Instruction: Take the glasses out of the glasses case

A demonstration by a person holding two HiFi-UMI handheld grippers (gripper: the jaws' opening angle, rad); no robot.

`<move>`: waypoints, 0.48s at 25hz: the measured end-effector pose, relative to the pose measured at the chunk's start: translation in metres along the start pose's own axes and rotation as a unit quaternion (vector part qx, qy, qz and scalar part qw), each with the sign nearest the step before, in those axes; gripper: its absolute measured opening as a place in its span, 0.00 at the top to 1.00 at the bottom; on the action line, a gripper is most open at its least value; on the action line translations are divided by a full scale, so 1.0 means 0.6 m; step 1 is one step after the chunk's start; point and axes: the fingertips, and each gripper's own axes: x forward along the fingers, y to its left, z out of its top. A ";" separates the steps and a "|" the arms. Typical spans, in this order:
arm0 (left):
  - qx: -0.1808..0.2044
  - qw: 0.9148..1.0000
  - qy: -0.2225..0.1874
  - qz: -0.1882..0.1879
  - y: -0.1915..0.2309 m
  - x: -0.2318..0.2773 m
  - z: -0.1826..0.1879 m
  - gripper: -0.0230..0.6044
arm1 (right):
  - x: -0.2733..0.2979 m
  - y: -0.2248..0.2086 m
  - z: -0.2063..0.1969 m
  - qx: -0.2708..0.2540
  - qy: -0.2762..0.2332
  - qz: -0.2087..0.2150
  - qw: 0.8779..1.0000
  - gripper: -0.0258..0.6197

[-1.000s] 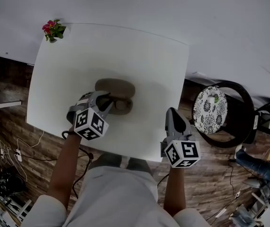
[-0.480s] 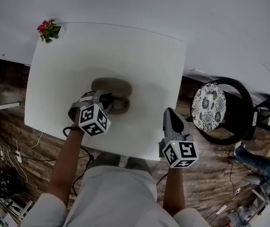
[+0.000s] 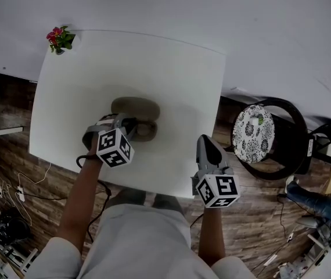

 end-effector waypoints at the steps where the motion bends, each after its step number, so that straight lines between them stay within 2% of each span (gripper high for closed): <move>1: 0.003 1.000 0.000 0.001 0.000 -0.002 0.000 0.89 | -0.001 0.001 0.001 -0.001 -0.001 0.000 1.000 0.96; 4: 0.004 1.000 -0.004 0.008 0.002 -0.009 0.000 0.93 | -0.004 0.003 0.003 -0.001 -0.003 0.001 1.000 0.96; 12: -0.006 0.999 -0.020 0.033 0.009 -0.034 0.013 0.93 | -0.017 0.009 0.010 -0.004 -0.011 0.004 1.000 0.96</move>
